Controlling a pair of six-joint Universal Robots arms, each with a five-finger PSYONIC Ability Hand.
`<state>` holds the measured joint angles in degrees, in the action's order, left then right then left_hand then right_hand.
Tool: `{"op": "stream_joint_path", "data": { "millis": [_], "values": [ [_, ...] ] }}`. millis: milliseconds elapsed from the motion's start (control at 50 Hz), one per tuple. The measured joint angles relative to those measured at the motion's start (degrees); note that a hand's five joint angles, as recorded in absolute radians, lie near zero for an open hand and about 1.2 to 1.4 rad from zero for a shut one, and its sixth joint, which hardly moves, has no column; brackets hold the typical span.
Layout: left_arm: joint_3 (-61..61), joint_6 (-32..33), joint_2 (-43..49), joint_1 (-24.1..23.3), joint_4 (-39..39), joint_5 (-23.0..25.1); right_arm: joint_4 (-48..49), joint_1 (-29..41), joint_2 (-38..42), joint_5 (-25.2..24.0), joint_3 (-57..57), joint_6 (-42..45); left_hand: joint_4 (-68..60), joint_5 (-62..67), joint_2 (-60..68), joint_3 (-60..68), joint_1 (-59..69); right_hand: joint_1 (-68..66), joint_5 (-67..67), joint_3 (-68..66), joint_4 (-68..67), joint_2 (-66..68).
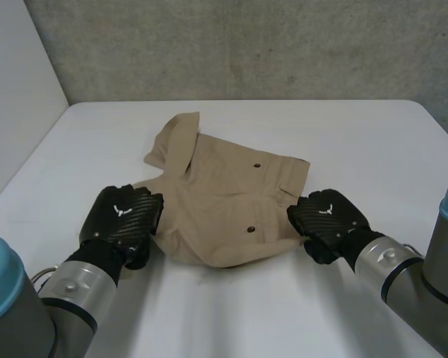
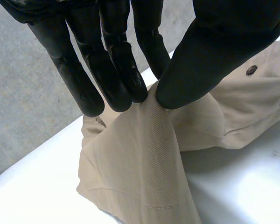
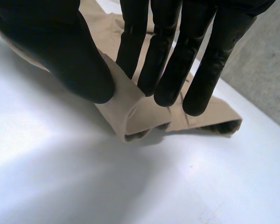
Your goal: Fold the shorts.
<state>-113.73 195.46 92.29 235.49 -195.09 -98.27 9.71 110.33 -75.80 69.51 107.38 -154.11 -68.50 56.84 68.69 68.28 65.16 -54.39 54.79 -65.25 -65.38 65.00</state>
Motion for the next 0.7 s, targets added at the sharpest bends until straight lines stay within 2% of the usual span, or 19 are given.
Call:
{"op": "stream_joint_path", "data": {
  "millis": [20,100,140,240,280,420,500,700],
  "values": [
    [0.08,0.00,-0.32,-0.05,0.30,0.00,-0.44,-0.03,-0.01,0.05,-0.09,-0.38,0.00,0.00,0.00,0.00,0.00,0.00,0.00,0.00,0.00,0.00],
    [0.44,0.00,-1.61,-0.12,1.07,-0.01,-1.86,-0.08,-0.68,0.43,-0.54,-5.37,0.00,0.00,0.00,0.00,0.00,19.40,-23.87,24.53,24.65,-24.26],
    [0.54,0.01,-1.88,0.00,1.09,-0.01,-2.42,-0.07,-1.32,0.62,-0.81,-10.71,0.00,0.00,0.00,0.00,0.00,24.21,-30.08,30.42,30.68,-29.90],
    [0.66,0.01,-1.89,0.72,0.89,0.12,-4.26,-0.15,-2.13,0.63,-1.25,-20.86,0.00,0.00,0.00,0.00,0.00,26.55,-33.10,33.80,33.74,-32.78],
    [0.72,0.02,-1.81,0.98,0.79,0.21,-5.11,-0.10,-2.52,0.56,-1.25,-21.94,0.00,0.00,0.00,0.00,0.00,26.55,-33.15,33.87,33.74,-32.78],
    [1.42,0.01,-1.54,1.65,0.52,0.38,-6.22,0.37,-3.92,0.70,-0.53,-20.50,0.00,0.00,0.00,0.00,0.00,26.55,-33.33,33.87,33.75,-32.78],
    [2.73,0.02,-1.12,2.15,0.36,0.45,-5.49,0.90,-3.91,1.56,0.55,-15.76,0.00,0.00,0.00,0.00,0.00,26.55,-33.33,33.85,33.74,-32.78],
    [6.57,0.09,1.54,3.01,-0.47,0.50,-0.92,6.29,2.51,9.17,0.87,-10.72,0.00,0.00,0.00,0.00,0.00,26.55,-33.33,33.86,33.75,-32.78]
  ]
}}
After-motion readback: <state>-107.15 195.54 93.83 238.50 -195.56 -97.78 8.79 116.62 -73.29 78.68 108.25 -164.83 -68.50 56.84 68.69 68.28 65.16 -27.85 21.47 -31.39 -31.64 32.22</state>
